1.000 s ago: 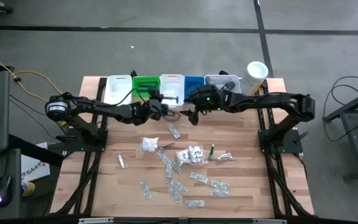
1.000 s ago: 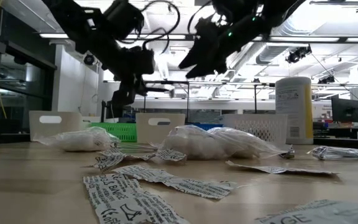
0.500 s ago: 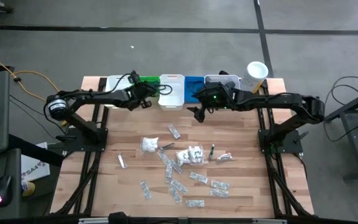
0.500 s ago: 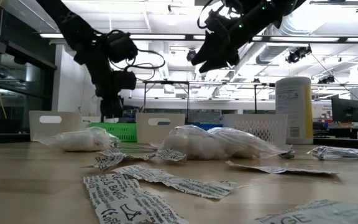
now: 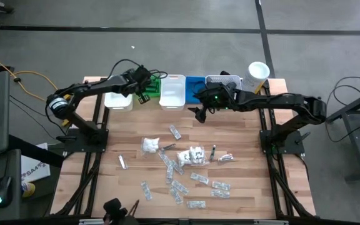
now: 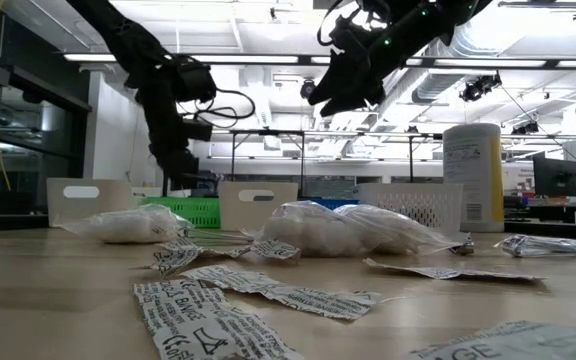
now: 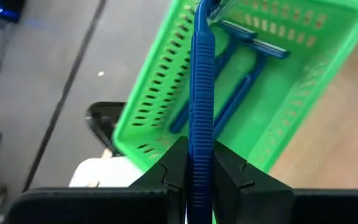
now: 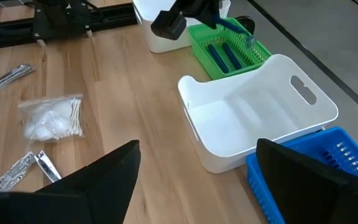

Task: Pick & Place Travel size toiletries
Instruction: Put the blue razor into the green bin, then put the transparent cotton pack into the left white bin

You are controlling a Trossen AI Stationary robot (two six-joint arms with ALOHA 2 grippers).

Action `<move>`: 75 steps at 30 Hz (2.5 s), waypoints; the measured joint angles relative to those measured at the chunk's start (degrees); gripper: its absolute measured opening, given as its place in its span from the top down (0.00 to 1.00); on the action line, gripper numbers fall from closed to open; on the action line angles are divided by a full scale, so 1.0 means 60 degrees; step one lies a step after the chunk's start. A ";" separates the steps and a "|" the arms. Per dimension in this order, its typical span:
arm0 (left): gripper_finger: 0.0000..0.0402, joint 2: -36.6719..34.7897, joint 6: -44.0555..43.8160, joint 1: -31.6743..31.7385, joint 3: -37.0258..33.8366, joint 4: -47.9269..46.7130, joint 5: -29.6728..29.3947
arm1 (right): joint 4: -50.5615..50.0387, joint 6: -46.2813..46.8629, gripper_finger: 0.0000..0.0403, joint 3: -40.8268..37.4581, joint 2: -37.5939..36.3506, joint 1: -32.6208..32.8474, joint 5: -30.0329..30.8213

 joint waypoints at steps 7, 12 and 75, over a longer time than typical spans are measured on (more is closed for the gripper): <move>0.90 0.0309 0.0358 0.0105 0.0000 0.0073 0.0276 | -0.0035 0.0000 0.22 0.0000 0.0000 0.0000 0.0000; 0.78 0.0307 0.0356 0.0087 0.0045 0.0117 0.0209 | -0.0341 0.0105 0.22 0.0000 0.0000 0.0004 -0.0002; 0.33 -0.1044 -0.4509 -0.7357 -0.1231 -0.1707 0.3214 | -0.1836 -0.0142 0.22 -0.0743 0.0000 -0.0058 0.0783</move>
